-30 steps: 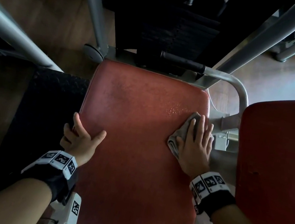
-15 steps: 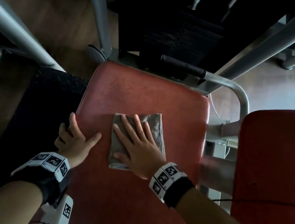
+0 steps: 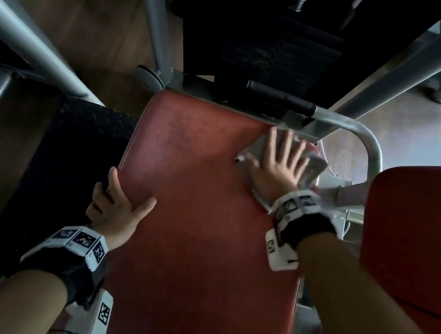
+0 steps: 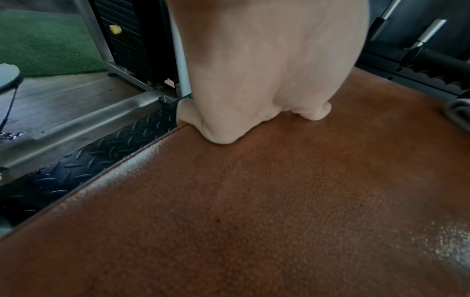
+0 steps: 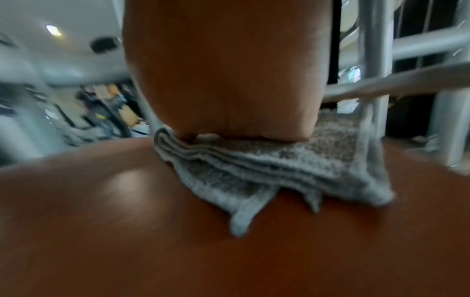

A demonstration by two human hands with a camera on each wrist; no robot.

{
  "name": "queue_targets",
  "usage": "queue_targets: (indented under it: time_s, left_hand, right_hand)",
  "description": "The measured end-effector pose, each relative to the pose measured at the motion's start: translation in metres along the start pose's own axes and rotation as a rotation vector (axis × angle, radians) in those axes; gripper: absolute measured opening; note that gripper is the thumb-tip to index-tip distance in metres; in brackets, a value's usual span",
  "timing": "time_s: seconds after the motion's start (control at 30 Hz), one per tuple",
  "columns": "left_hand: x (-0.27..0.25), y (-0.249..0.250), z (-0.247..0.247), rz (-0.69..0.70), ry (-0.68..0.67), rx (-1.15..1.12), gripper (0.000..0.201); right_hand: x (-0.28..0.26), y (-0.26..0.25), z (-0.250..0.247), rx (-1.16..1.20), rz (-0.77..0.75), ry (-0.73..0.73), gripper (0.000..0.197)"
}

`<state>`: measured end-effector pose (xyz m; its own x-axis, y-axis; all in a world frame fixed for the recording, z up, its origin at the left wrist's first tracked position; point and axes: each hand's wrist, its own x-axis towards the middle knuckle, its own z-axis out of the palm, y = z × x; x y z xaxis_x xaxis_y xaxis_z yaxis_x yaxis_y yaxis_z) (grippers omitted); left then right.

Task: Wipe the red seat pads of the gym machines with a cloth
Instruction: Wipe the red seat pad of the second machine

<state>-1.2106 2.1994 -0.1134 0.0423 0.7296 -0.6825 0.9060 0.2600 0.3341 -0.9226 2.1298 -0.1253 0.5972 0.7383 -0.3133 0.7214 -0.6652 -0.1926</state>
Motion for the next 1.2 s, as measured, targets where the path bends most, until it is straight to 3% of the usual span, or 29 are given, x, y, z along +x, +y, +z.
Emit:
queue_targets:
  time_s: [0.13,0.27,0.33,0.47,0.6,0.67,0.73,0.87,0.97,1.07,1.13,1.2]
  left_hand:
    - [0.002,0.001,0.001,-0.005,0.008,-0.021,0.100]
    - [0.000,0.004,0.000,-0.019,0.015,-0.041,0.099]
    - [-0.002,0.004,-0.001,-0.017,0.015,-0.035,0.099]
    - [-0.002,0.002,-0.001,-0.003,-0.008,-0.021,0.100]
    - [0.000,0.002,0.001,0.007,0.002,0.000,0.101]
    - [0.000,0.003,0.003,0.003,0.047,0.006,0.101]
    - [0.000,0.004,0.004,0.000,0.064,-0.021,0.101]
    - [-0.001,0.004,0.006,0.009,0.071,-0.042,0.099]
    - [-0.001,0.004,0.007,0.016,0.103,-0.022,0.103]
    - [0.001,0.002,0.005,0.023,0.043,-0.017,0.103]
    - [0.002,0.003,0.002,0.030,0.027,-0.013,0.102]
    - [-0.001,0.002,0.000,0.028,0.004,-0.009,0.101]
  right_hand:
    - [-0.074,-0.051,0.032,-0.163,-0.524,-0.032,0.077]
    - [-0.100,-0.027,0.036,-0.278,-0.763,-0.135,0.080]
    - [-0.082,-0.002,0.027,-0.295,-0.698,-0.138,0.081]
    - [-0.039,0.021,0.002,-0.187,-0.340,-0.080,0.082]
    - [-0.002,-0.019,0.003,0.020,0.043,-0.015,0.081]
    - [0.014,-0.057,0.008,0.066,0.137,-0.012,0.080]
    - [0.018,-0.098,0.016,0.039,-0.012,-0.018,0.079]
    - [-0.010,-0.156,0.032,-0.136,-0.542,-0.044,0.074]
    - [-0.031,-0.145,0.026,-0.067,-0.632,-0.041,0.067]
    - [-0.056,-0.098,0.008,0.154,-0.400,0.140,0.064]
    - [-0.080,-0.047,0.005,0.220,-0.101,0.284,0.064]
    - [-0.115,0.000,0.011,0.336,0.268,0.227,0.067]
